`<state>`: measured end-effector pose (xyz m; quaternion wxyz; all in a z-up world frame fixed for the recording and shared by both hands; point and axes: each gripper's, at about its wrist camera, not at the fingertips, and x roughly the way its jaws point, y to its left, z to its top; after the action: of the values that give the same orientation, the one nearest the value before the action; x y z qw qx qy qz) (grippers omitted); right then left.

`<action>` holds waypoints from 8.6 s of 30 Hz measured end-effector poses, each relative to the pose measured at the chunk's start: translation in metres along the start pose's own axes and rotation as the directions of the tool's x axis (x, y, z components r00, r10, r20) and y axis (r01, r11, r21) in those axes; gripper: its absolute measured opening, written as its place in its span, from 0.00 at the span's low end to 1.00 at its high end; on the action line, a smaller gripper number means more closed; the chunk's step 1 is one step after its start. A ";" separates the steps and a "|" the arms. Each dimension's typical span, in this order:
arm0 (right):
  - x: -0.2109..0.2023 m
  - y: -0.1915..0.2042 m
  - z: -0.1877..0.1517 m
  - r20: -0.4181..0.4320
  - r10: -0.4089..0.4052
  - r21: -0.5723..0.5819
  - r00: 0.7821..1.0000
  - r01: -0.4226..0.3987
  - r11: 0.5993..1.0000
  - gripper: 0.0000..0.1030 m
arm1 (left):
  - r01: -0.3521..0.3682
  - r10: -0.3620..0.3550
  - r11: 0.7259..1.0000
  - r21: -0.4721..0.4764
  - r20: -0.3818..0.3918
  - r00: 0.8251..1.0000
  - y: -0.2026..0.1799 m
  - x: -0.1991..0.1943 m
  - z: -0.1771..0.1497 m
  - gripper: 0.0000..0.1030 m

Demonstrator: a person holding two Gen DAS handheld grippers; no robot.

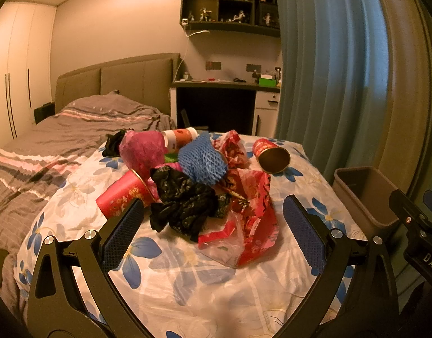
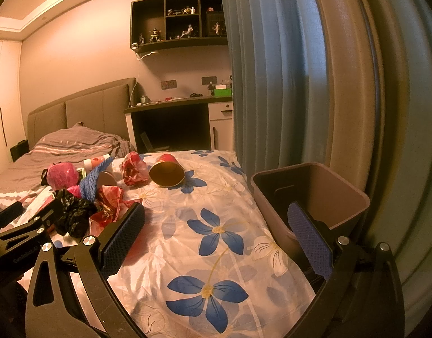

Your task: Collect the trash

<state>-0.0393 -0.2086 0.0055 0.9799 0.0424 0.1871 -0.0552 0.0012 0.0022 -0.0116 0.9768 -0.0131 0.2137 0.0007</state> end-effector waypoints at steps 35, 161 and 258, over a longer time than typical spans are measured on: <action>0.004 -0.001 0.000 0.001 0.000 0.002 1.000 0.000 1.000 0.95 | 0.003 -0.003 1.000 0.012 0.010 1.000 -0.003 -0.001 -0.009 0.95; 0.083 -0.172 0.024 0.086 -0.203 0.140 0.975 0.190 0.972 0.01 | 0.612 -0.600 0.785 0.091 -0.129 0.789 -0.246 0.140 0.029 0.04; 0.133 0.156 0.017 -0.101 0.470 -0.079 0.877 -0.478 0.875 0.04 | -0.065 0.070 0.972 -0.224 0.018 0.997 0.170 0.083 -0.024 0.93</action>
<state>0.1089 -0.0681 -0.0179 0.9562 0.0391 0.2117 0.1981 0.0652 0.1714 -0.0724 0.9712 -0.1157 0.2001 0.0581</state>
